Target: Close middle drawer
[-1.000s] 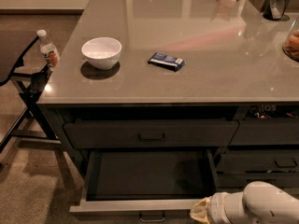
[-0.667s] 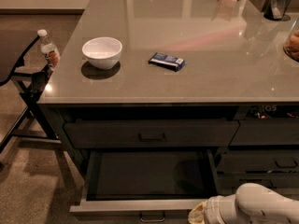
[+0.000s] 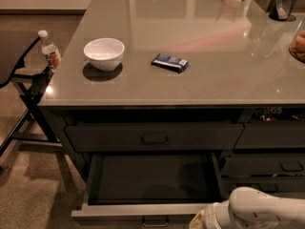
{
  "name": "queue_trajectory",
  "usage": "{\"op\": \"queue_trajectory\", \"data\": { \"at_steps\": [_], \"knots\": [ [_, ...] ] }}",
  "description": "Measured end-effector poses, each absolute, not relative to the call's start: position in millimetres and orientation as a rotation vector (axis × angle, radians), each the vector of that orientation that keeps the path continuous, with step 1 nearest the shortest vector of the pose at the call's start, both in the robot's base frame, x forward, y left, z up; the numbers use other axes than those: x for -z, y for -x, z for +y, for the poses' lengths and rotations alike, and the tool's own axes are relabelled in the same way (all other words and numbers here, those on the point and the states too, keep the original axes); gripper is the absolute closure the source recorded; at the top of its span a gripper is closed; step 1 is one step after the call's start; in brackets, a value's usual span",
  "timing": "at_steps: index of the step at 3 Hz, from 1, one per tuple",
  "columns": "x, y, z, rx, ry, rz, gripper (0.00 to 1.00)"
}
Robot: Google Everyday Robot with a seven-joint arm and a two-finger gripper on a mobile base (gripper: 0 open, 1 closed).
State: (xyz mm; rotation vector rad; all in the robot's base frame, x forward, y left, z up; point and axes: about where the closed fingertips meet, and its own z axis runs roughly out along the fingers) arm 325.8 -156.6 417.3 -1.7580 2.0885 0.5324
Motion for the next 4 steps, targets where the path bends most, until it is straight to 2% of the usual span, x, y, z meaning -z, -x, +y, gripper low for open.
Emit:
{"op": "queue_trajectory", "data": {
  "at_steps": [1,2,4],
  "knots": [
    [-407.2,-331.0,-154.0,-0.519,1.756,2.103,1.0],
    [-407.2,-331.2,-153.8,-0.518,1.756,2.103,0.81],
    [-407.1,-331.2,-153.8,-0.518,1.756,2.103,0.34]
  ]
}}
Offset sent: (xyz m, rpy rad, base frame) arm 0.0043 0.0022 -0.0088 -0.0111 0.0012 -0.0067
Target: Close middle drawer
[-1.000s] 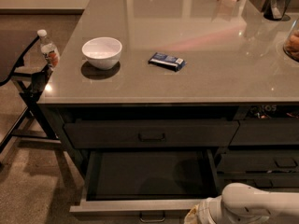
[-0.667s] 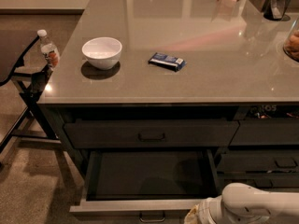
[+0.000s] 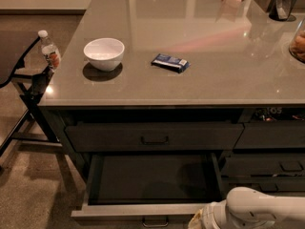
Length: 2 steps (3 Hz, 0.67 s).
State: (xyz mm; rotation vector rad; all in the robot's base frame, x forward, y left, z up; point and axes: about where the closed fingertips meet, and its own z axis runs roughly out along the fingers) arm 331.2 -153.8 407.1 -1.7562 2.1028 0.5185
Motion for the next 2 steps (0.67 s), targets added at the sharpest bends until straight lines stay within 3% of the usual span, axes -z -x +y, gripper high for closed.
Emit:
{"op": "queue_trajectory", "data": {
  "at_steps": [1,2],
  "knots": [
    [-401.8,-346.2,-155.4,-0.492,1.723,2.1,0.11],
    [-401.9,-343.0,-154.9,-0.492,1.723,2.1,0.13]
  ]
}}
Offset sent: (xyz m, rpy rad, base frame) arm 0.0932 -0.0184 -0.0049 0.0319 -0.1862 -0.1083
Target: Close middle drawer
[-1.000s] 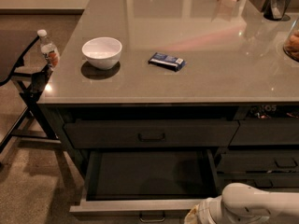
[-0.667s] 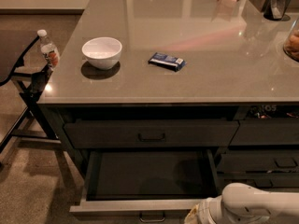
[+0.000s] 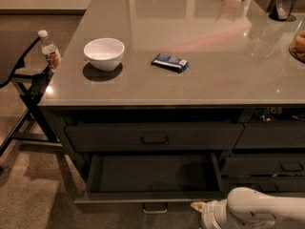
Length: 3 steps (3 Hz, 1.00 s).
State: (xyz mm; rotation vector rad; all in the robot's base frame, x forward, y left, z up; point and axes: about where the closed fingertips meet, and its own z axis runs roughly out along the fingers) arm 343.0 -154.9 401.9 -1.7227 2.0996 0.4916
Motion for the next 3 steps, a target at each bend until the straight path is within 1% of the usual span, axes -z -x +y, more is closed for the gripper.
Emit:
{"op": "queue_trajectory", "data": {
  "at_steps": [1,3],
  "knots": [
    [-403,-377,-165,-0.446,1.66,2.081,0.36],
    [-417,-474,-186,-0.352,1.544,2.039,0.82]
  ]
}}
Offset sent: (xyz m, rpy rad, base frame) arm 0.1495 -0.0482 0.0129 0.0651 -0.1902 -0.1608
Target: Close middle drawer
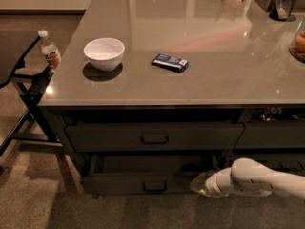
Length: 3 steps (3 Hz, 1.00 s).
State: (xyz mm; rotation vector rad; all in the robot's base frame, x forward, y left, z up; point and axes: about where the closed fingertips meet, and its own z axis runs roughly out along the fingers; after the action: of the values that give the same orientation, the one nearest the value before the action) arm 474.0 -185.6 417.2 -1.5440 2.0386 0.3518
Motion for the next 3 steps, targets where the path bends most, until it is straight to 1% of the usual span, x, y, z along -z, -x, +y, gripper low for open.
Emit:
{"op": "queue_trajectory", "data": {
  "at_steps": [1,3],
  "knots": [
    [-419.3,-496.0,-185.8,-0.327,1.522,2.039,0.83],
    [-419.2,-495.9,-185.7,-0.327,1.522,2.039,0.37]
  ]
}}
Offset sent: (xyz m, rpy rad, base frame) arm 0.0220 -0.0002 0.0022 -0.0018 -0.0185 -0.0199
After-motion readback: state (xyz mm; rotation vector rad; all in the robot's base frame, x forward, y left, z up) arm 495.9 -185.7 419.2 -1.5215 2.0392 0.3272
